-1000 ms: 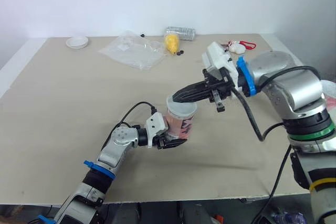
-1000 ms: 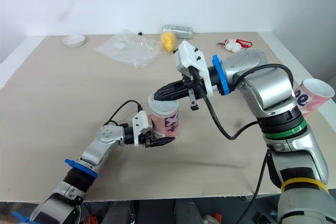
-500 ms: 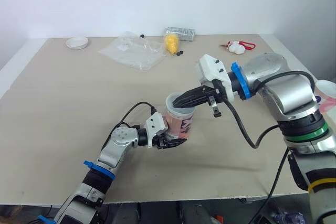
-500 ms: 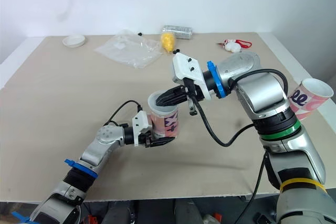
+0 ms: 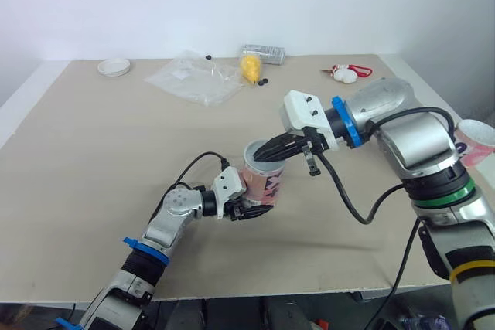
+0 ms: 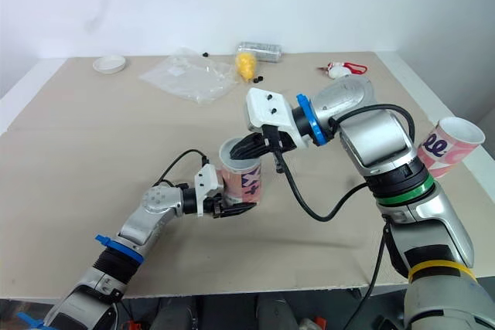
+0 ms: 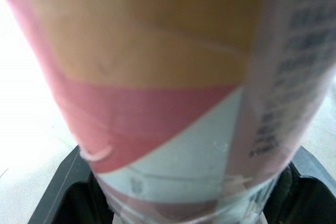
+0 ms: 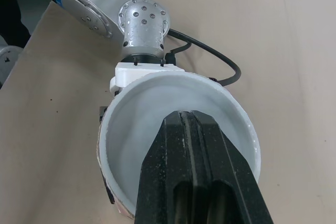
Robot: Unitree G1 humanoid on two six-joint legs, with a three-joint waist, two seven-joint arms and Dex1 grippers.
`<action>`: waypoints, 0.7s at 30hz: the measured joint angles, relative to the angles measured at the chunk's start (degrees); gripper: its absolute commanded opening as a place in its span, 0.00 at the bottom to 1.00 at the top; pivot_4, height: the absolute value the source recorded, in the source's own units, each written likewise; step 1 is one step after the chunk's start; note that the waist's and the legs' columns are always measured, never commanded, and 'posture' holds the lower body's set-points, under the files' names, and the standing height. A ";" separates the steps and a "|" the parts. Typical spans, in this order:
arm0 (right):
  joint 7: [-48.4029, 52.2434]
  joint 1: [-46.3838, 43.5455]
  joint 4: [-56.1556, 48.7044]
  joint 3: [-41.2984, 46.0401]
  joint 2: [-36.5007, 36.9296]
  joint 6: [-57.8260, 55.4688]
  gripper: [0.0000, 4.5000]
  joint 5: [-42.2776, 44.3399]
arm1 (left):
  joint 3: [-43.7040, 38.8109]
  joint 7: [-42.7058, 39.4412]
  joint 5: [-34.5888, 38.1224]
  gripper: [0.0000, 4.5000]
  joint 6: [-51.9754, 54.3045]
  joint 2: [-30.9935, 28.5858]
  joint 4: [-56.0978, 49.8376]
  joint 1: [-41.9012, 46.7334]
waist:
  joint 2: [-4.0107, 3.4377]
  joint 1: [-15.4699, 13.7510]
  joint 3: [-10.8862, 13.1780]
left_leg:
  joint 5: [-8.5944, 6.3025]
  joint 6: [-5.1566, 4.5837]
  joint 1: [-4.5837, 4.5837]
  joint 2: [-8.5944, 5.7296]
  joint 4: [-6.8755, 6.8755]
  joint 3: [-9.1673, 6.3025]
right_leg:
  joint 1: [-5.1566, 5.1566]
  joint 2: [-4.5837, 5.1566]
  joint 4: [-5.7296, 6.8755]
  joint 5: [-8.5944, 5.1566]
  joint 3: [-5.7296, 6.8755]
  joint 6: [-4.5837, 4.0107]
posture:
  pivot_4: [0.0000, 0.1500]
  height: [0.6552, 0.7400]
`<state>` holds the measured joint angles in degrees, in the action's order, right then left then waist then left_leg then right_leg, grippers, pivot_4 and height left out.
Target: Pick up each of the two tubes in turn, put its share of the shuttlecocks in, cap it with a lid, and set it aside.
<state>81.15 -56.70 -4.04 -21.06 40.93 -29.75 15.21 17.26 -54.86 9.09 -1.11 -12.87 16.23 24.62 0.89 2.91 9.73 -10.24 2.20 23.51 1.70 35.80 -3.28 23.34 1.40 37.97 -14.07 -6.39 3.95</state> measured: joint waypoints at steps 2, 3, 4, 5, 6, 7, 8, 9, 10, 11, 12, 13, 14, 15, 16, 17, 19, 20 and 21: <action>0.13 0.15 -0.04 -0.09 -0.04 0.11 0.00 -0.26 | 0.02 0.00 -0.02 0.64 0.00 0.00 -0.01 -0.15 | 0.03 0.00 -0.11 | -0.01 0.01 -0.15 0.00 -0.17 0.01 | -0.06 0.01 -0.06 -0.04 0.00 -0.05 | 1.00 1.00; 0.23 0.20 -0.08 -0.15 -0.04 0.28 0.00 -0.41 | 0.04 0.00 -0.02 0.64 0.00 0.01 -0.02 -0.23 | 0.03 -0.01 -0.18 | -0.01 0.01 -0.17 0.00 -0.23 0.01 | -0.07 0.01 -0.09 -0.06 0.01 -0.07 | 1.00 1.00; 0.39 0.25 -0.14 -0.19 -0.04 0.60 0.00 -0.66 | 0.05 0.00 -0.02 0.64 0.00 0.03 -0.05 -0.30 | 0.02 -0.01 -0.22 | -0.01 0.01 -0.18 0.00 -0.27 0.01 | -0.08 0.01 -0.13 -0.06 0.01 -0.07 | 1.00 1.00; 0.49 0.28 -0.15 -0.20 -0.04 0.82 0.00 -0.82 | 0.07 0.00 -0.02 0.64 0.00 0.05 -0.07 -0.33 | 0.00 -0.01 -0.27 | -0.01 0.01 -0.18 0.00 -0.29 0.01 | -0.09 0.01 -0.18 -0.06 0.02 -0.07 | 1.00 1.00; 0.63 0.34 -0.14 -0.20 -0.04 0.99 0.00 -0.93 | 0.11 0.00 -0.02 0.64 0.00 0.06 -0.08 -0.36 | 0.00 -0.01 -0.31 | -0.01 0.01 -0.18 0.01 -0.30 0.01 | -0.11 0.01 -0.22 -0.06 0.02 -0.07 | 1.00 1.00; 0.74 0.37 -0.12 -0.20 -0.04 1.10 0.00 -0.97 | 0.14 0.00 -0.02 0.64 0.00 0.06 -0.13 -0.38 | 0.01 -0.02 -0.37 | -0.01 0.01 -0.18 0.01 -0.31 0.01 | -0.13 0.01 -0.27 -0.06 0.02 -0.07 | 1.00 1.00; 0.86 0.37 -0.09 -0.19 -0.04 1.08 0.00 -0.96 | 0.16 0.00 -0.03 0.64 0.00 0.06 -0.16 -0.41 | 0.02 -0.02 -0.40 | -0.01 0.01 -0.18 0.02 -0.32 0.01 | -0.14 0.01 -0.32 -0.06 0.02 -0.07 | 1.00 1.00; 1.01 0.37 -0.05 -0.05 -0.11 0.78 0.00 -0.86 | 0.17 0.00 -0.04 0.64 0.00 0.06 -0.23 -0.46 | 0.04 -0.02 -0.42 | -0.01 0.01 -0.18 0.02 -0.33 0.01 | -0.15 0.01 -0.36 -0.06 0.02 -0.07 | 1.00 1.00; 1.17 0.32 0.17 0.29 -0.39 -0.11 0.00 -0.46 | 0.16 0.00 -0.03 0.64 -0.01 0.05 -0.36 -0.53 | 0.04 -0.01 -0.42 | -0.01 0.01 -0.18 0.03 -0.34 0.01 | -0.16 0.01 -0.40 -0.06 0.02 -0.07 | 1.00 1.00; 1.32 0.24 0.96 1.01 -0.81 -1.36 0.00 0.41 | 0.15 -0.01 -0.03 0.64 -0.02 0.03 -0.45 -0.57 | 0.05 0.00 -0.42 | -0.01 0.01 -0.17 0.04 -0.35 0.01 | -0.16 0.01 -0.43 -0.05 0.02 -0.06 | 1.00 1.00; 1.61 0.05 2.35 1.67 -1.48 -3.03 0.00 1.69 | 0.14 -0.01 -0.02 0.64 -0.03 0.02 -0.51 -0.58 | 0.05 0.00 -0.42 | 0.00 0.01 -0.15 0.04 -0.36 0.02 | -0.16 0.01 -0.44 -0.04 0.02 -0.06 | 1.00 1.00; 2.11 -0.10 3.71 2.25 -1.95 -4.67 0.00 3.10 | 0.16 -0.01 -0.02 0.64 -0.03 0.04 -0.59 -0.58 | 0.06 -0.02 -0.40 | 0.00 0.00 -0.12 0.04 -0.37 0.01 | -0.15 0.01 -0.44 -0.04 0.02 -0.05 | 1.00 1.00; 2.54 -0.15 4.77 3.17 -2.14 -6.57 0.00 4.71 | 0.19 -0.04 -0.02 0.64 -0.02 0.05 -0.67 -0.58 | 0.07 -0.04 -0.38 | 0.00 0.00 -0.05 0.03 -0.37 0.01 | -0.18 0.01 -0.44 -0.03 0.02 -0.05 | 1.00 1.00; 3.02 -0.30 6.14 4.64 -2.00 -8.89 0.00 6.89 | 0.19 -0.08 0.05 0.64 -0.02 0.05 -0.75 -0.58 | 0.06 -0.07 -0.35 | 0.01 -0.02 0.16 0.03 -0.37 0.00 | -0.16 0.00 -0.44 0.01 0.02 -0.04 | 1.00 1.00; 3.35 -0.44 7.26 6.34 -1.66 -10.51 0.00 8.46 | 0.19 -0.12 0.12 0.64 -0.02 0.05 -0.92 -0.58 | 0.03 -0.12 -0.33 | 0.02 -0.03 0.31 0.03 -0.37 -0.01 | -0.03 0.00 -0.44 0.03 0.02 -0.03 | 1.00 1.00; 3.51 -0.64 7.89 7.36 -1.36 -11.25 0.00 9.28 | 0.18 -0.12 0.15 0.64 -0.02 0.05 -0.99 -0.58 | 0.01 -0.14 -0.31 | 0.02 -0.03 0.37 0.02 -0.37 -0.01 | 0.01 0.00 -0.46 0.03 0.02 -0.02 | 1.00 1.00; 3.16 -1.65 10.09 11.74 0.41 -13.45 0.00 11.84 | 0.15 -0.11 0.22 0.64 -0.04 0.05 -1.06 -0.50 | -0.05 -0.16 -0.26 | 0.02 -0.03 0.48 0.01 -0.37 -0.03 | 0.04 -0.01 -0.55 0.02 0.03 0.00 | 1.00 1.00; 2.28 -2.12 10.98 14.37 1.31 -14.19 0.00 12.81 | 0.10 -0.11 0.28 0.64 -0.04 0.03 -1.06 -0.46 | -0.06 -0.17 -0.25 | 0.01 -0.02 0.49 0.02 -0.40 -0.03 | 0.04 -0.01 -0.61 0.02 0.03 0.01 | 1.00 1.00; 1.01 -2.23 11.77 17.95 2.08 -14.94 0.00 14.09 | 0.06 -0.10 0.34 0.64 -0.03 0.02 -1.07 -0.45 | -0.06 -0.17 -0.25 | 0.01 -0.02 0.51 0.02 -0.41 -0.04 | 0.03 -0.02 -0.66 0.02 0.04 0.01 | 1.00 1.00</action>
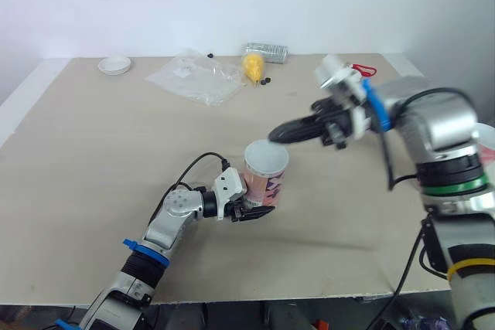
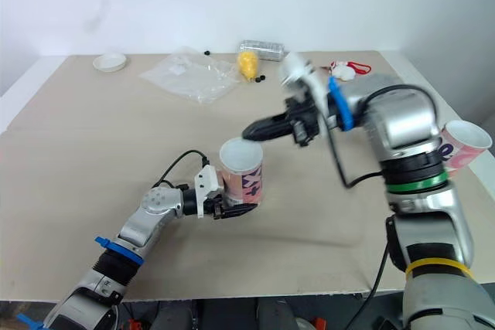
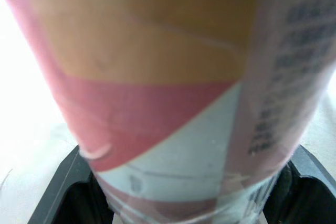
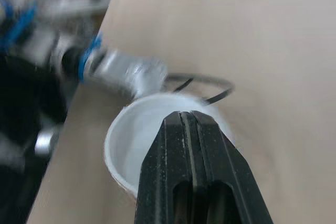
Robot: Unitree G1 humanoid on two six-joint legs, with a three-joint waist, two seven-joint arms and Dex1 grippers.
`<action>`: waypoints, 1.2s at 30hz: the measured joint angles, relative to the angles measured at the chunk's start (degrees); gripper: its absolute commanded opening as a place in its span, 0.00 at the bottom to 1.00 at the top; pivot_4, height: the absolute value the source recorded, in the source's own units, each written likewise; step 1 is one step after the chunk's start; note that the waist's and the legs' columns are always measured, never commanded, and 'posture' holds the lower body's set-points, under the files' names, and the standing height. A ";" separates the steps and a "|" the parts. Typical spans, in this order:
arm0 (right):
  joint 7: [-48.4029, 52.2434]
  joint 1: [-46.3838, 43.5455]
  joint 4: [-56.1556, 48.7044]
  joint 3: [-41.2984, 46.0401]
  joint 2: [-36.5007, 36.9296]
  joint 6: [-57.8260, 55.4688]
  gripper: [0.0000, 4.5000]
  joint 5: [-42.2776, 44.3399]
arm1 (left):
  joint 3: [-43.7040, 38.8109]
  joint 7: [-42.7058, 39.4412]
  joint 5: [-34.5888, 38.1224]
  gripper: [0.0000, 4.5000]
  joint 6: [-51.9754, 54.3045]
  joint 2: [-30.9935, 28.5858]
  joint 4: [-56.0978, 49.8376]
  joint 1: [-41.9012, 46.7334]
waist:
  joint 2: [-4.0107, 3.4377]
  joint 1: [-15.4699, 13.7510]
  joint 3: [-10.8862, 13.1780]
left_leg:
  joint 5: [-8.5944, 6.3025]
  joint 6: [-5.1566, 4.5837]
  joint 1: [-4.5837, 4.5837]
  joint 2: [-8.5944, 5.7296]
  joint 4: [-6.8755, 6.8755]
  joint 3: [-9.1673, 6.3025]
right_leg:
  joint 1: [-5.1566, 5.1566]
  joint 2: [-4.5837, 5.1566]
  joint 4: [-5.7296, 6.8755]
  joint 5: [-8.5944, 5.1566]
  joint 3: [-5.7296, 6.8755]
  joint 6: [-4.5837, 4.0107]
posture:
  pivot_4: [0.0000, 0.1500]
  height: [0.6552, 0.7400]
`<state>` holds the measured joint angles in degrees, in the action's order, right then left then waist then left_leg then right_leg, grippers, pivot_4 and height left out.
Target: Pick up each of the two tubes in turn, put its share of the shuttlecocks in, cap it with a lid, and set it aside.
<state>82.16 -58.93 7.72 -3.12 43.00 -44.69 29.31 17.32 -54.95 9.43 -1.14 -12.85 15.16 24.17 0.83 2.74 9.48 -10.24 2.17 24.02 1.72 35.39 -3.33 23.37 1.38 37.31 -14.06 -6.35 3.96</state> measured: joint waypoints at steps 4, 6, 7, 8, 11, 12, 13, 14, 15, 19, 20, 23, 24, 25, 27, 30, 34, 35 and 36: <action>-7.43 5.29 0.31 10.99 0.52 0.55 0.21 2.59 | -0.24 0.04 0.54 0.83 0.79 0.06 -0.35 0.13 | 0.08 0.00 -0.01 | -0.01 0.00 0.06 0.00 -0.03 -0.04 | -0.06 -0.03 -0.15 0.00 0.01 0.05 | 1.00 1.00; -9.99 11.57 -1.30 13.99 0.64 1.99 0.41 2.82 | -0.46 -0.01 0.83 0.99 1.46 -0.05 -0.59 0.14 | 0.10 -0.01 -0.02 | -0.01 -0.01 0.09 -0.01 -0.03 -0.05 | -0.06 -0.02 -0.18 -0.01 0.00 0.08 | 1.00 1.00; -10.69 15.58 -2.29 14.39 0.51 2.96 0.53 2.72 | -0.77 -0.10 0.90 1.00 1.55 -0.28 -0.71 0.09 | 0.05 0.12 0.00 | -0.03 -0.02 0.09 -0.01 -0.02 -0.01 | -0.04 -0.03 -0.17 -0.02 -0.02 0.09 | 1.00 1.00; -11.55 19.91 -3.95 14.55 0.42 4.64 0.61 2.22 | -0.89 -0.19 0.88 1.00 1.60 -0.51 -0.82 0.15 | -0.08 0.21 0.03 | -0.03 -0.02 0.11 -0.01 -0.05 0.02 | 0.01 -0.03 -0.17 0.01 -0.06 0.12 | 1.00 1.00; -13.51 28.96 -8.25 14.85 -0.72 9.71 0.90 1.31 | -1.07 -0.65 0.96 1.00 1.73 -1.35 -1.25 0.03 | -0.22 0.39 0.05 | -0.04 -0.03 0.09 0.02 -0.09 -0.02 | 0.02 -0.11 -0.16 0.12 -0.06 0.35 | 1.00 1.00; -14.14 31.37 -10.01 14.99 -1.13 11.35 0.97 1.27 | -1.13 -0.75 1.00 1.00 2.04 -1.50 -1.40 0.05 | -0.26 0.48 0.07 | -0.04 -0.03 0.09 0.01 -0.10 -0.02 | 0.02 -0.11 -0.16 0.12 -0.06 0.35 | 1.00 1.00; -14.57 33.28 -11.57 15.02 -1.39 12.68 0.97 1.29 | -1.17 -1.00 1.04 1.00 2.27 -1.72 -1.52 0.06 | -0.26 0.50 0.08 | -0.04 -0.03 0.09 0.01 -0.09 -0.03 | 0.01 -0.12 -0.16 0.11 -0.06 0.34 | 1.00 1.00; -14.77 34.66 -12.46 15.01 -1.52 13.70 0.97 1.28 | -1.21 -1.34 1.06 1.00 2.28 -1.93 -1.58 0.09 | -0.24 0.51 0.09 | -0.04 -0.03 0.10 0.01 -0.08 -0.04 | 0.00 -0.12 -0.16 0.10 -0.06 0.33 | 1.00 1.00; -14.84 36.19 -13.06 14.99 -1.55 15.00 0.97 1.12 | -1.28 -1.72 1.06 1.00 2.28 -2.21 -1.60 0.10 | -0.24 0.51 0.09 | -0.04 -0.03 0.10 0.00 -0.06 -0.04 | -0.02 -0.11 -0.17 0.05 -0.06 0.25 | 1.00 1.00; -13.98 41.81 -13.27 13.26 -1.46 20.76 0.97 -1.17 | -1.41 -3.11 1.10 1.00 2.23 -3.66 -1.91 0.18 | -0.17 0.52 0.13 | -0.04 -0.03 0.10 -0.01 -0.05 -0.01 | -0.03 -0.09 -0.19 -0.01 -0.09 0.17 | 1.00 1.00; -13.52 42.86 -13.28 12.33 -1.56 21.78 0.97 -1.53 | -1.48 -3.39 1.12 1.00 2.25 -3.96 -1.99 0.19 | -0.17 0.56 0.14 | -0.04 -0.03 0.08 0.00 -0.05 -0.01 | -0.04 -0.10 -0.18 -0.01 -0.09 0.17 | 1.00 1.00; -12.27 44.81 -13.24 9.32 -2.75 24.75 0.97 -2.59 | -1.63 -4.29 1.30 1.00 2.21 -4.68 -2.17 0.18 | -0.15 0.59 0.14 | -0.04 -0.03 0.08 0.01 -0.06 -0.03 | -0.03 -0.12 -0.18 -0.01 -0.09 0.15 | 1.00 1.00; -12.05 45.06 -12.98 7.94 -3.55 25.86 0.97 -2.88 | -1.88 -4.48 1.52 1.00 2.20 -5.07 -2.21 0.16 | -0.14 0.61 0.15 | -0.04 -0.03 0.08 0.02 -0.06 -0.03 | -0.03 -0.12 -0.18 -0.01 -0.09 0.16 | 1.00 1.00; -12.02 45.05 -12.81 6.98 -4.33 26.77 0.97 -3.26 | -2.10 -4.55 1.83 1.00 2.24 -5.44 -2.22 0.13 | -0.15 0.64 0.17 | -0.04 -0.03 0.09 0.01 -0.06 -0.03 | -0.02 -0.12 -0.18 -0.01 -0.09 0.16 | 1.00 1.00; -11.89 44.81 -11.98 5.17 -5.31 28.60 0.97 -4.00 | -2.74 -4.64 2.30 1.00 2.45 -6.16 -2.46 -0.15 | -0.10 0.61 0.20 | -0.04 -0.03 0.10 0.00 -0.05 -0.03 | -0.03 -0.10 -0.18 -0.01 -0.09 0.16 | 1.00 1.00; -11.86 44.07 -10.27 3.04 -6.84 31.01 0.97 -5.15 | -4.24 -4.95 3.28 1.00 3.26 -7.20 -3.66 -1.35 | 0.02 0.56 0.28 | -0.04 -0.02 0.13 0.00 -0.05 -0.04 | -0.03 -0.10 -0.18 -0.01 -0.09 0.18 | 1.00 1.00; -11.66 42.44 -6.77 -0.14 -9.50 34.77 0.97 -7.29 | -5.73 -5.80 4.66 1.00 4.29 -10.45 -8.42 -4.67 | 0.08 0.47 0.40 | -0.05 0.00 0.15 0.03 -0.08 -0.07 | -0.01 -0.11 -0.18 0.02 -0.05 0.30 | 1.00 1.00; -11.45 42.18 -5.66 -1.18 -9.94 35.81 0.97 -7.89 | -6.26 -6.00 5.00 1.00 4.88 -11.38 -9.78 -5.67 | 0.09 0.32 0.41 | -0.06 0.01 0.16 0.03 -0.08 -0.07 | -0.01 -0.11 -0.18 0.00 -0.05 0.31 | 1.00 1.00; -11.34 42.15 -5.17 -1.52 -10.19 36.24 0.97 -8.25 | -6.47 -6.15 5.24 1.00 5.10 -11.77 -10.27 -6.06 | 0.09 0.18 0.42 | -0.06 0.02 0.16 0.02 -0.08 -0.07 | -0.01 -0.10 -0.18 -0.01 -0.05 0.32 | 1.00 1.00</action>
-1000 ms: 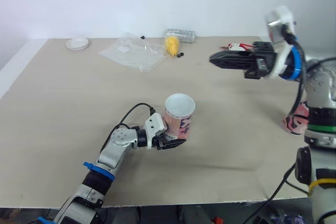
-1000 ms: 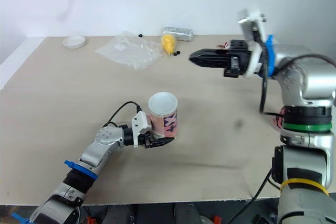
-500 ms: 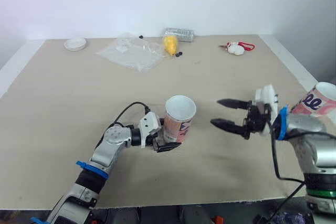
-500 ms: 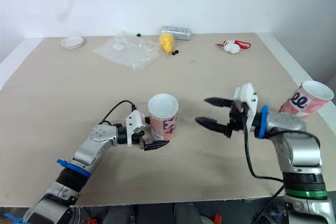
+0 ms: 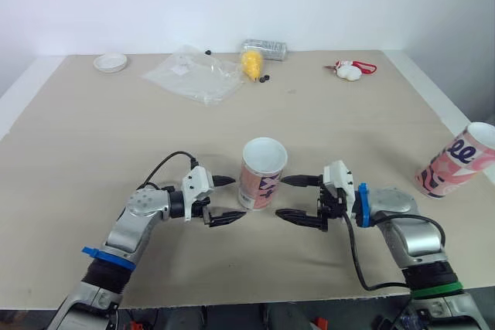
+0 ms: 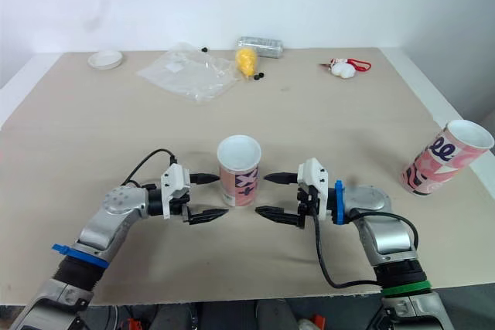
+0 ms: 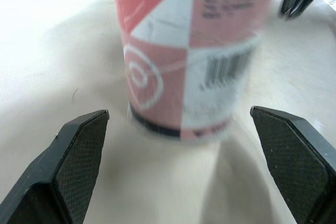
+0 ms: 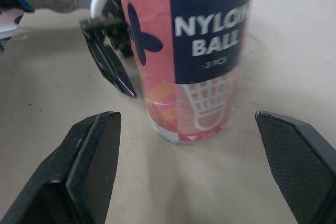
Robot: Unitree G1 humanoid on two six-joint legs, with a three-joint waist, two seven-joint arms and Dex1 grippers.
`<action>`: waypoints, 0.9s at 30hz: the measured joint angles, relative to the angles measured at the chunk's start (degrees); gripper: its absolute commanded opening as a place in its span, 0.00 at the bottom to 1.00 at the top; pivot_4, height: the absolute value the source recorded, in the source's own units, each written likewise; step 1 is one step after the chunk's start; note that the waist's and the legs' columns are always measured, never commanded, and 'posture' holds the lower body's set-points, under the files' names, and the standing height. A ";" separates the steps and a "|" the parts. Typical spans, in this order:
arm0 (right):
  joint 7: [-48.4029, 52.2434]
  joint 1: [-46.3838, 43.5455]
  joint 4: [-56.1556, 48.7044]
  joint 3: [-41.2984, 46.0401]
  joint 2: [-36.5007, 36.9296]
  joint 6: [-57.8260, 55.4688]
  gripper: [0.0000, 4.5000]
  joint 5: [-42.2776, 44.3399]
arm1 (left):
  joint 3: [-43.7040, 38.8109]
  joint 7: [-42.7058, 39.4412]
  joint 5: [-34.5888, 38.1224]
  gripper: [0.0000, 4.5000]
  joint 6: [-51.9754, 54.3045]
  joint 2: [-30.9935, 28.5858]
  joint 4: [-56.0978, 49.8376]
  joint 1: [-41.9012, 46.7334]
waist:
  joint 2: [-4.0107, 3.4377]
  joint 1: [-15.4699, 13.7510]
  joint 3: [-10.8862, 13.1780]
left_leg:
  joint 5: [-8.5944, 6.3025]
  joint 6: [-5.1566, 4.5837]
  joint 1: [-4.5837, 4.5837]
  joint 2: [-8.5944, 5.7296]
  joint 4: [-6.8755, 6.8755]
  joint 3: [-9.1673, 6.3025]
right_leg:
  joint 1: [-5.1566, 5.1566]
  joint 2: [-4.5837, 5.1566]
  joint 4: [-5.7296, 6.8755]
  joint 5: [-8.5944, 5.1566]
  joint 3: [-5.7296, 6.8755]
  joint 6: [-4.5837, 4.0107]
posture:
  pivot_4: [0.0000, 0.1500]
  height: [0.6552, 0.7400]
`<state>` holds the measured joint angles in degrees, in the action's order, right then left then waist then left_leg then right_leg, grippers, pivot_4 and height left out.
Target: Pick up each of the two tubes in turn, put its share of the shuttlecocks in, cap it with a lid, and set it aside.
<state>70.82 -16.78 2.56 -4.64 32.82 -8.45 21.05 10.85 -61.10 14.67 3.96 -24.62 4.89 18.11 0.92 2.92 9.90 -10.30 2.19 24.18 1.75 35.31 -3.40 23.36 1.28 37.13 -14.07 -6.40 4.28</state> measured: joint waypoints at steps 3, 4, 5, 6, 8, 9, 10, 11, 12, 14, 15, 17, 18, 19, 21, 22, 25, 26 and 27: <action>0.11 -1.68 2.51 -1.45 -1.66 1.71 0.97 -1.16 | -0.86 -0.58 1.35 1.00 1.14 -2.27 -3.80 -2.67 | 0.04 -0.15 0.05 | -0.01 0.01 0.01 0.00 0.00 0.01 | 0.00 0.02 0.00 -0.02 0.00 -0.04 | 1.00 1.00; 0.11 -2.24 3.09 -1.76 -2.27 2.13 0.97 -1.27 | -1.19 -0.61 1.79 1.00 1.42 -2.75 -4.70 -3.27 | 0.06 -0.15 0.06 | -0.01 0.01 0.01 0.01 0.01 0.01 | 0.01 0.02 0.00 -0.03 0.00 -0.08 | 1.00 1.00; 0.10 -2.73 3.60 -1.97 -2.96 2.52 0.97 -1.39 | -1.69 -0.60 2.32 1.00 1.73 -3.24 -5.85 -3.95 | 0.09 -0.15 0.08 | -0.01 0.01 0.01 0.02 0.01 0.00 | 0.01 0.01 0.00 -0.03 0.02 -0.10 | 1.00 1.00; 0.12 -3.16 4.14 -2.31 -3.32 2.89 0.97 -1.57 | -2.21 -0.55 3.04 1.00 2.38 -3.51 -6.85 -4.24 | 0.09 -0.16 0.09 | -0.01 0.01 0.01 0.02 0.01 -0.01 | 0.00 0.01 0.00 -0.03 0.02 -0.12 | 1.00 1.00; 0.18 -4.04 5.28 -2.60 -4.01 3.73 0.97 -2.02 | -2.97 -0.43 4.18 1.00 3.27 -3.96 -8.92 -4.89 | 0.11 -0.17 0.10 | -0.01 0.01 0.01 0.02 0.02 -0.01 | -0.01 0.02 0.00 -0.05 0.02 -0.16 | 1.00 1.00; 0.21 -4.39 5.92 -2.71 -4.26 4.14 0.97 -2.29 | -3.05 -0.43 4.49 1.00 3.63 -4.19 -9.69 -5.20 | 0.11 -0.20 0.10 | -0.01 0.01 0.01 0.00 0.03 0.00 | -0.02 0.03 0.00 -0.05 0.02 -0.16 | 1.00 1.00; 0.26 -4.62 6.57 -2.80 -4.58 4.61 0.97 -2.49 | -3.05 -0.47 4.55 1.00 3.81 -4.48 -10.49 -5.73 | 0.12 -0.19 0.11 | -0.01 0.01 0.01 0.00 0.03 0.00 | -0.02 0.03 0.00 -0.05 0.02 -0.15 | 1.00 1.00; 0.28 -4.65 6.92 -2.89 -4.72 4.85 0.97 -2.75 | -3.01 -0.48 4.56 1.00 3.90 -4.64 -10.75 -6.15 | 0.12 -0.19 0.11 | -0.01 0.01 0.01 0.00 0.03 0.01 | -0.02 0.03 0.00 -0.05 0.02 -0.14 | 1.00 1.00; 0.35 -4.76 7.80 -3.16 -4.98 5.30 0.97 -3.00 | -2.92 -0.45 4.55 1.00 4.02 -4.82 -10.80 -6.64 | 0.12 -0.18 0.11 | -0.01 0.01 0.01 0.01 0.03 0.00 | -0.01 0.02 0.00 -0.03 0.02 -0.10 | 1.00 1.00; 0.46 -5.11 8.74 -3.87 -5.33 5.72 0.97 -3.35 | -2.87 -0.28 4.55 1.00 4.17 -4.84 -10.84 -6.93 | 0.12 -0.18 0.11 | -0.01 0.01 0.01 0.02 0.02 0.00 | 0.00 0.01 0.01 -0.01 0.03 -0.10 | 1.00 1.00; 0.57 -5.54 9.23 -4.15 -5.75 6.03 0.97 -3.41 | -2.87 -0.08 4.55 1.00 4.55 -4.83 -11.10 -6.93 | 0.12 -0.18 0.12 | -0.01 0.01 0.01 0.02 0.02 0.00 | 0.00 0.00 0.01 0.00 0.03 -0.11 | 1.00 1.00; 0.93 -6.40 10.04 -4.43 -6.27 6.56 0.97 -3.55 | -2.87 0.16 4.55 1.00 4.89 -4.84 -11.45 -6.94 | 0.12 -0.18 0.12 | 0.00 0.01 0.00 0.02 0.04 0.00 | -0.01 0.00 0.01 0.00 0.03 -0.11 | 1.00 1.00; 1.13 -6.82 10.53 -4.54 -6.50 6.73 0.97 -3.72 | -2.86 0.30 4.55 1.00 4.98 -4.84 -11.63 -6.96 | 0.12 -0.18 0.12 | 0.00 0.01 0.00 0.02 0.04 0.00 | -0.01 0.01 0.01 0.01 0.03 -0.11 | 1.00 1.00; 1.45 -7.45 11.38 -4.91 -6.84 7.16 0.97 -4.03 | -2.87 0.50 4.56 1.00 5.11 -4.84 -11.90 -6.98 | 0.12 -0.18 0.12 | 0.00 0.01 0.00 0.02 0.05 0.00 | -0.02 0.01 0.01 0.01 0.03 -0.12 | 1.00 1.00; 1.72 -8.28 12.42 -5.57 -7.26 7.68 0.97 -4.47 | -2.88 0.56 4.59 1.00 5.18 -4.89 -12.31 -7.16 | 0.12 -0.17 0.12 | 0.00 0.01 0.00 0.02 0.05 0.00 | -0.01 0.00 0.01 0.01 0.03 -0.12 | 1.00 1.00; 1.94 -8.84 13.13 -6.06 -7.50 8.01 0.97 -4.64 | -2.88 0.55 4.73 1.00 5.23 -4.93 -12.45 -7.36 | 0.12 -0.17 0.12 | 0.00 0.01 0.00 0.02 0.05 0.00 | -0.01 0.00 0.01 0.01 0.03 -0.12 | 1.00 1.00; 2.96 -9.80 14.71 -6.69 -8.14 8.68 0.97 -5.16 | -2.90 0.49 5.75 1.00 5.36 -5.10 -12.93 -8.34 | 0.12 -0.17 0.12 | -0.01 0.01 0.00 0.03 0.04 0.00 | -0.01 0.01 0.01 0.07 0.03 0.00 | 1.00 1.00; 3.34 -10.33 15.41 -6.87 -8.33 8.92 0.97 -5.44 | -2.89 0.49 5.90 1.00 5.60 -5.22 -12.98 -8.64 | 0.12 -0.17 0.12 | -0.01 0.01 0.00 0.03 0.04 0.00 | -0.01 0.01 0.01 0.08 0.03 0.01 | 1.00 1.00; 3.71 -10.69 15.75 -6.96 -8.40 9.15 0.97 -5.60 | -2.90 0.49 6.05 1.00 5.90 -5.31 -13.02 -8.74 | 0.12 -0.17 0.12 | 0.00 0.01 0.00 0.03 0.04 0.00 | -0.01 0.01 0.01 0.08 0.03 0.01 | 1.00 1.00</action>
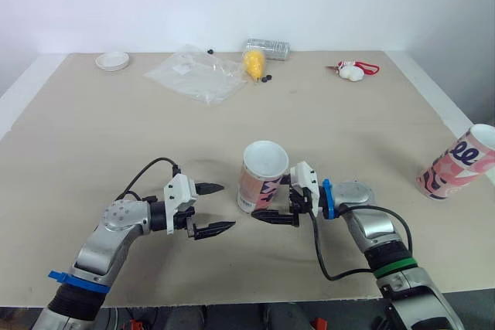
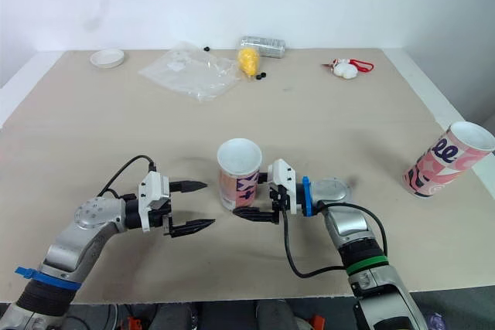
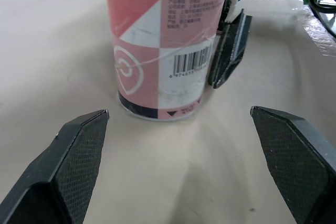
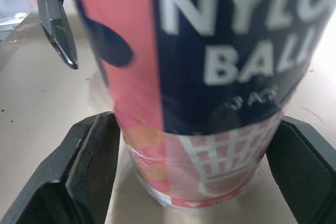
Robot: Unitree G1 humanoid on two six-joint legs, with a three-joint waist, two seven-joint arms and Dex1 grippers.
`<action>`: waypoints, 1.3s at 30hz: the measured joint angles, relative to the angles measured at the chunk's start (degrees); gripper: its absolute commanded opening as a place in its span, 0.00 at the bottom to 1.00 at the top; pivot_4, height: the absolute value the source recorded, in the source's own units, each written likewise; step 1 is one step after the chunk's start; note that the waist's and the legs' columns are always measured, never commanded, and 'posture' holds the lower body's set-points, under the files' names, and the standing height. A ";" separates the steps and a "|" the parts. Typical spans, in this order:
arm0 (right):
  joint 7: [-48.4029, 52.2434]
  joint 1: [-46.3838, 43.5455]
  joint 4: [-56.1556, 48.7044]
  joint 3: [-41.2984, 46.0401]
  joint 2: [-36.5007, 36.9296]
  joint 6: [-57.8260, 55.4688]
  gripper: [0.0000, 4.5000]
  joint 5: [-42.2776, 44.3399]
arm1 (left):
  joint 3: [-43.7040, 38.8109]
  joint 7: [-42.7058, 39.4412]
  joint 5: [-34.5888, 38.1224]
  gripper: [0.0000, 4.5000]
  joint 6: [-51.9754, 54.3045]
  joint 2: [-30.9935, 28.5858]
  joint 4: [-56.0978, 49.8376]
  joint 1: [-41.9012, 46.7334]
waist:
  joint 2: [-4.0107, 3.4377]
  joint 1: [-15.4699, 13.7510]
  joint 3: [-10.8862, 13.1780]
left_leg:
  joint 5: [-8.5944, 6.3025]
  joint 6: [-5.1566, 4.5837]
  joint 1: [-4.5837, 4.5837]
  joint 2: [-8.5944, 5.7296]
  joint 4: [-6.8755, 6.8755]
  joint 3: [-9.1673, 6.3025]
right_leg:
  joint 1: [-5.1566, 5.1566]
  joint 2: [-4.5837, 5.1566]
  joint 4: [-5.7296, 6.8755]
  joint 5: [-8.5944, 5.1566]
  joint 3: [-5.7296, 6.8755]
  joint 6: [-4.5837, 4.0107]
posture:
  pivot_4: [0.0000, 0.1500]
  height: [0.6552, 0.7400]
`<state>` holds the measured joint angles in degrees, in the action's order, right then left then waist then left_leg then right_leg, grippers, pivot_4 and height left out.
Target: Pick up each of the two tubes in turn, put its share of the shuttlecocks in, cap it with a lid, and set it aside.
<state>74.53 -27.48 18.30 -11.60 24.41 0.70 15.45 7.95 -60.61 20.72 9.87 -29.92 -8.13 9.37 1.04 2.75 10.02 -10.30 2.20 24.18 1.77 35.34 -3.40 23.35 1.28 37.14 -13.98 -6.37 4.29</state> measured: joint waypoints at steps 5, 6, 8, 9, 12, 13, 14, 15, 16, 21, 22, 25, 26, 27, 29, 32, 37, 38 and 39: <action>0.91 -1.80 2.37 -0.90 -1.49 1.13 0.97 -0.24 | 0.01 0.06 0.08 1.00 0.10 -0.32 -1.40 -0.62 | 0.00 0.01 0.00 | 0.00 0.00 -0.01 0.00 0.01 0.00 | 0.00 0.00 0.00 0.02 0.00 -0.03 | 1.00 1.00; 1.32 -2.16 2.85 -1.14 -1.85 1.19 0.97 -0.27 | 0.01 0.07 0.08 1.00 0.10 -0.33 -1.50 -0.84 | 0.00 0.01 0.00 | 0.00 0.00 -0.01 0.01 0.01 0.00 | 0.00 0.00 0.00 0.02 0.00 -0.03 | 1.00 1.00; 1.48 -2.50 3.45 -1.57 -2.78 1.37 0.97 -0.52 | 0.06 0.11 0.07 1.00 0.10 -0.32 -1.51 -1.14 | 0.00 0.01 0.00 | 0.00 0.00 -0.01 0.02 0.01 0.00 | 0.00 -0.01 0.02 0.02 0.01 -0.03 | 1.00 1.00; 1.48 -2.50 3.58 -1.86 -3.33 1.60 0.97 -0.65 | 0.06 0.15 0.08 1.00 0.10 -0.31 -1.52 -1.16 | 0.00 0.01 0.00 | 0.00 0.00 -0.01 0.02 0.01 0.00 | 0.00 -0.01 0.02 0.02 0.01 -0.02 | 1.00 1.00; 1.46 -2.50 3.91 -1.97 -4.22 1.72 0.97 -0.92 | 0.03 0.27 0.47 1.00 0.10 -0.06 -1.56 -1.20 | 0.00 0.00 0.00 | 0.00 0.00 -0.01 0.01 0.01 0.00 | -0.01 0.00 0.02 0.03 0.01 -0.01 | 1.00 1.00; 1.39 -2.50 3.92 -1.96 -4.39 1.78 0.97 -1.03 | -0.05 0.35 1.01 1.00 0.15 0.17 -1.60 -1.26 | 0.00 0.00 0.00 | 0.00 0.00 -0.01 0.01 0.02 0.00 | -0.01 0.00 0.02 0.03 0.01 -0.01 | 1.00 1.00; 1.30 -2.50 3.94 -1.95 -4.70 1.85 0.97 -1.10 | -0.13 0.46 1.88 1.00 0.30 0.49 -1.63 -1.28 | 0.00 0.00 0.00 | 0.00 0.00 -0.01 0.01 0.02 0.00 | -0.01 0.00 0.03 0.03 0.01 -0.01 | 1.00 1.00; 1.25 -2.51 3.96 -1.95 -4.94 1.87 0.97 -1.11 | -0.23 0.52 2.40 1.00 0.54 0.77 -1.78 -1.29 | 0.00 0.01 0.00 | 0.00 0.00 -0.01 0.01 0.02 0.00 | -0.01 0.00 0.03 0.04 0.01 -0.01 | 1.00 1.00; 1.20 -2.55 4.07 -1.95 -5.18 1.95 0.97 -1.15 | -0.55 0.58 3.44 1.00 1.18 1.24 -2.09 -1.33 | 0.00 0.01 0.00 | 0.00 0.00 -0.02 0.02 0.02 0.00 | -0.01 -0.01 0.03 0.05 0.01 -0.01 | 1.00 1.00; 0.60 -2.72 4.39 -1.94 -5.83 2.17 0.97 -1.20 | -1.22 1.27 5.76 1.00 1.81 2.20 -3.29 -1.54 | 0.00 0.01 0.00 | 0.00 0.00 -0.03 0.02 0.03 0.00 | -0.01 -0.01 0.05 0.05 0.01 -0.01 | 1.00 1.00; 0.45 -2.72 4.38 -1.94 -5.91 2.17 0.97 -1.20 | -1.22 1.25 5.77 1.00 1.69 2.20 -3.29 -1.63 | 0.00 0.01 0.00 | 0.00 0.00 -0.03 0.02 0.03 0.00 | -0.01 -0.01 0.05 0.05 0.01 -0.01 | 1.00 1.00; 0.45 -2.72 4.38 -1.94 -5.91 2.17 0.92 -1.19 | -1.22 1.19 5.72 1.00 1.24 2.20 -3.26 -1.91 | 0.00 0.00 0.00 | 0.00 0.00 -0.03 0.02 0.03 0.00 | -0.01 -0.01 0.05 0.06 0.01 -0.01 | 1.00 1.00; 0.47 -2.72 4.38 -1.94 -5.91 2.17 0.86 -1.18 | -1.22 1.20 5.71 1.00 1.23 2.20 -3.25 -1.91 | 0.00 0.01 0.00 | 0.00 0.00 -0.03 0.02 0.03 0.00 | -0.01 -0.01 0.05 0.06 0.01 -0.01 | 1.00 1.00; 0.48 -2.72 4.37 -1.92 -5.91 2.17 0.78 -1.16 | -1.22 1.21 5.65 1.00 1.20 2.20 -3.21 -1.91 | 0.00 0.01 0.00 | 0.00 0.00 -0.03 0.02 0.03 0.00 | -0.01 -0.01 0.05 0.06 0.01 -0.01 | 1.00 1.00; 0.47 -2.72 4.34 -1.91 -6.00 2.17 0.66 -1.08 | -1.21 1.22 5.32 1.00 1.04 2.20 -3.07 -1.91 | 0.00 0.01 0.00 | 0.00 0.00 -0.03 0.02 0.04 0.00 | -0.01 -0.02 0.05 0.06 0.01 -0.01 | 1.00 1.00; 0.30 -2.72 4.34 -1.91 -6.11 2.17 0.66 -1.09 | -1.20 1.19 4.90 1.00 0.23 2.20 -2.82 -1.90 | 0.00 0.01 0.00 | 0.00 0.00 -0.03 0.02 0.04 0.00 | -0.01 -0.02 0.05 0.06 0.01 -0.02 | 1.00 1.00; 0.02 -2.71 4.16 -1.91 -6.15 2.09 0.66 -1.10 | -1.20 1.07 4.16 1.00 -0.78 2.18 -2.05 -1.84 | 0.00 0.01 0.00 | 0.01 0.00 -0.03 0.02 0.04 0.00 | -0.01 -0.01 0.05 0.07 0.01 -0.01 | 1.00 1.00; 0.00 -2.70 4.06 -1.91 -6.12 2.01 0.66 -1.10 | -1.20 1.05 4.08 1.00 -0.93 2.18 -2.01 -1.79 | 0.00 0.00 0.00 | 0.01 0.00 -0.03 0.02 0.04 0.00 | -0.01 -0.01 0.05 0.07 0.01 -0.01 | 1.00 1.00; -0.04 -2.63 3.78 -1.91 -6.07 1.90 0.66 -1.10 | -1.19 0.99 4.02 1.00 -1.07 2.18 -1.97 -1.72 | 0.00 0.00 0.00 | 0.01 0.00 -0.03 0.02 0.04 0.00 | -0.01 -0.01 0.05 0.07 0.01 -0.01 | 1.00 1.00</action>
<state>74.49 -30.11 22.08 -13.51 18.35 2.60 14.35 6.76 -59.62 24.74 8.80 -27.74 -10.10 7.65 1.04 2.76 10.02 -10.30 2.21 24.15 1.79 35.39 -3.40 23.33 1.27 37.19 -13.91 -6.36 4.28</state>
